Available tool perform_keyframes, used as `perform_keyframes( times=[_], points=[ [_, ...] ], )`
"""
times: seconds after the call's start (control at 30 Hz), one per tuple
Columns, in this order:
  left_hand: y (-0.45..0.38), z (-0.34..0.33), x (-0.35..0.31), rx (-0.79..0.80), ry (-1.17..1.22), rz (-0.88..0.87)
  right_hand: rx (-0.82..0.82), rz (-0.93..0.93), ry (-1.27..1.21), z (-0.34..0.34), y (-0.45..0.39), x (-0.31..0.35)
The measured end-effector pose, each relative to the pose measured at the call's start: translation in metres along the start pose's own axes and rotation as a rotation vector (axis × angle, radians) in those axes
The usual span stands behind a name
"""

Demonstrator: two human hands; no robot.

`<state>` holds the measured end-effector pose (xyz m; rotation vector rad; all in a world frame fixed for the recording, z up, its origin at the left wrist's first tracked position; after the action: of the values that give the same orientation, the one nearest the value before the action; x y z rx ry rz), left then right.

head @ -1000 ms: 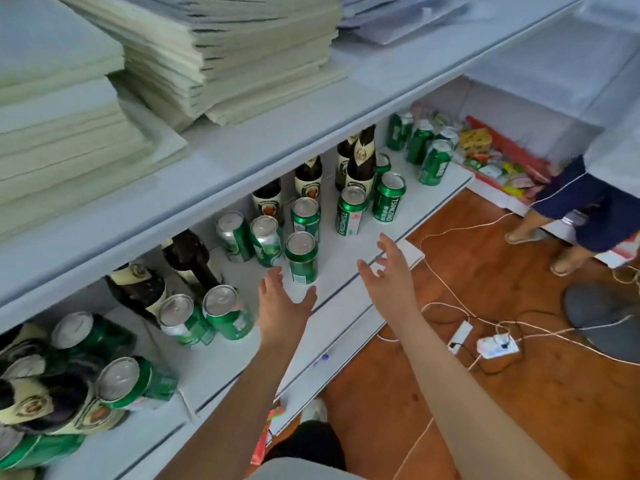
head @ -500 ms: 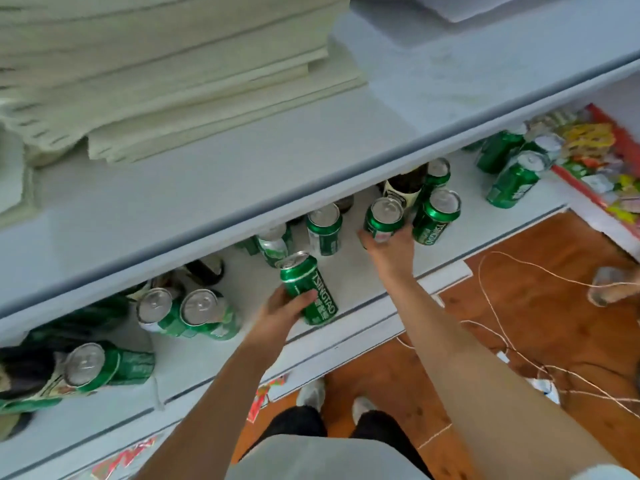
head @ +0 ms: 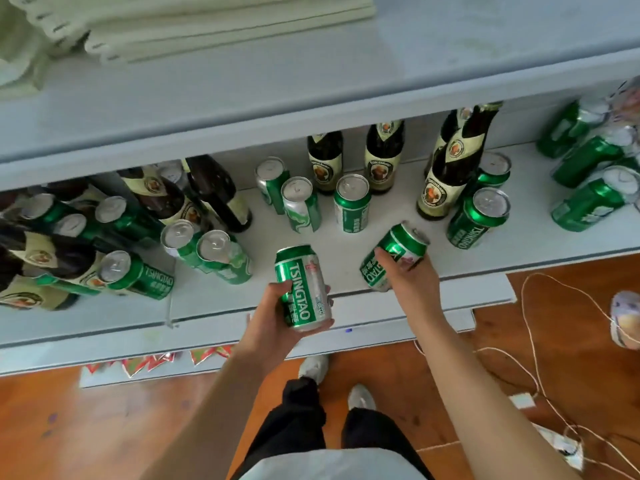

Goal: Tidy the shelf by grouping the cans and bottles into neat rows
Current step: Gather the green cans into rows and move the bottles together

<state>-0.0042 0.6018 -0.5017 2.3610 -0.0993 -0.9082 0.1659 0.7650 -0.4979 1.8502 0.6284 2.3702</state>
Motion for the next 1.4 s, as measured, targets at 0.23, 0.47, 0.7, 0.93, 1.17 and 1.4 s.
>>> perform_keyframes(
  times=[0.23, 0.47, 0.7, 0.93, 1.17, 1.4],
  points=[
    [0.056, 0.029, -0.016, -0.158, -0.169, -0.097, 0.263, 0.031, -0.201, -0.060, 0.043, 0.031],
    [0.147, 0.092, -0.083, -0.200, -0.247, -0.318, 0.537, 0.215, -0.095, -0.177, 0.134, 0.115],
    [0.271, 0.237, -0.156, -0.365, -0.281, -0.520, 0.676, 0.386, -0.022, -0.351, 0.244, 0.157],
    [0.380, 0.394, -0.206, -0.647, -0.266, -0.661, 0.792, 0.560, 0.129, -0.507, 0.343, 0.166],
    [0.399, 0.508, -0.263, -0.856, -0.289, -0.666, 0.733, 0.732, 0.551, -0.644, 0.358, 0.160],
    [0.366, 0.589, -0.347, -0.992, -0.486, -0.605, 0.646, 0.990, 0.969, -0.756, 0.326, 0.151]
  ],
)
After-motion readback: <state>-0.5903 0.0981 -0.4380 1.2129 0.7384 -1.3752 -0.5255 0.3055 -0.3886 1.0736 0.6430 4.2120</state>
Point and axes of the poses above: each hand's wrist, its own y-axis away from the middle knuckle, its own z-axis out of the back of the hand, x = y × z, the point moved 10 cm from there along -y, towards the middle knuckle, and after that the axes turned 4 degrees about x, right-handed, at the moved point
